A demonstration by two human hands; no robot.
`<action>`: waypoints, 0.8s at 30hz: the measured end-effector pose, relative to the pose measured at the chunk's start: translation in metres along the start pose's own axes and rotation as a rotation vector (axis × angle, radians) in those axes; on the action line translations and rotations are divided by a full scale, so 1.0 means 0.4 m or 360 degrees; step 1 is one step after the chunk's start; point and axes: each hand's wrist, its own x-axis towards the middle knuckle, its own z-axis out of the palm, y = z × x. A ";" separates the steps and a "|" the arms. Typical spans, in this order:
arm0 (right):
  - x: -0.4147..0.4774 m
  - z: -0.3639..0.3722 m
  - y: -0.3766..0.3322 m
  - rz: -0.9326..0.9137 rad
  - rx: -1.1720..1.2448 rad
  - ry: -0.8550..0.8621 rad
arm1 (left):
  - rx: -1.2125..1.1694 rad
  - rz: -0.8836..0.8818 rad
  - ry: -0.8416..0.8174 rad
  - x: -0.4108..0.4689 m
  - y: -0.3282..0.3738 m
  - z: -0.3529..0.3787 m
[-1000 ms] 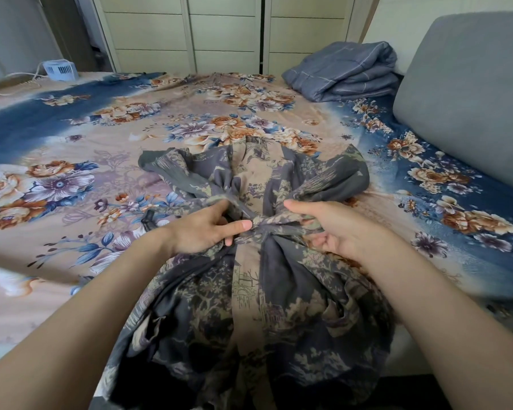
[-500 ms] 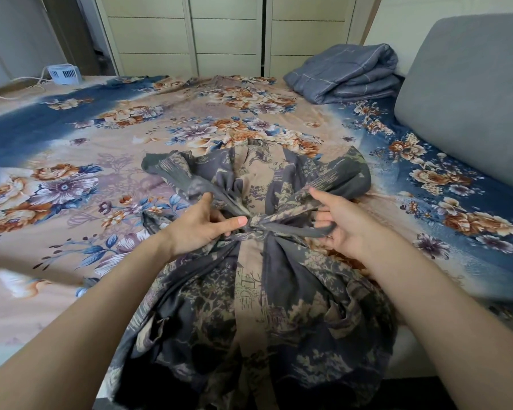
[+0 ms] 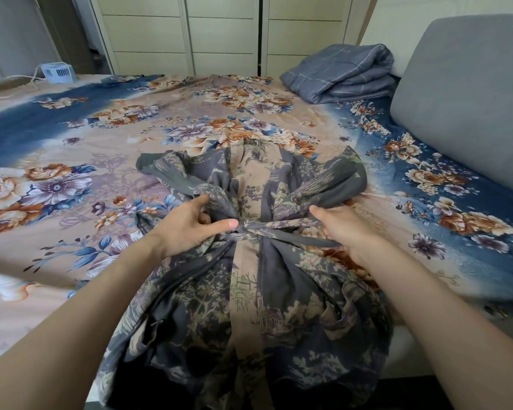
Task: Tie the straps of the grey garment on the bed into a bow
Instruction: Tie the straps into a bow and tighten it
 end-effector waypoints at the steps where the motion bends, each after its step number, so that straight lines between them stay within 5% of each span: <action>1: 0.000 -0.001 0.003 -0.0029 -0.0044 0.0018 | 0.0022 0.0012 -0.0024 0.004 -0.006 0.000; 6: -0.002 -0.007 0.012 -0.0034 -0.0180 0.0040 | -0.0046 0.0053 -0.0020 0.007 -0.039 -0.008; 15: -0.010 -0.006 0.016 -0.0140 -0.0408 0.0101 | 0.0549 0.0178 0.0258 0.010 -0.103 -0.024; 19: -0.014 -0.005 -0.009 0.0049 0.0185 0.0112 | 0.0683 0.0220 0.0356 0.005 -0.078 -0.018; 24: -0.002 -0.021 -0.047 0.0330 0.1123 -0.0318 | 0.0852 0.0161 0.0622 0.005 -0.027 -0.010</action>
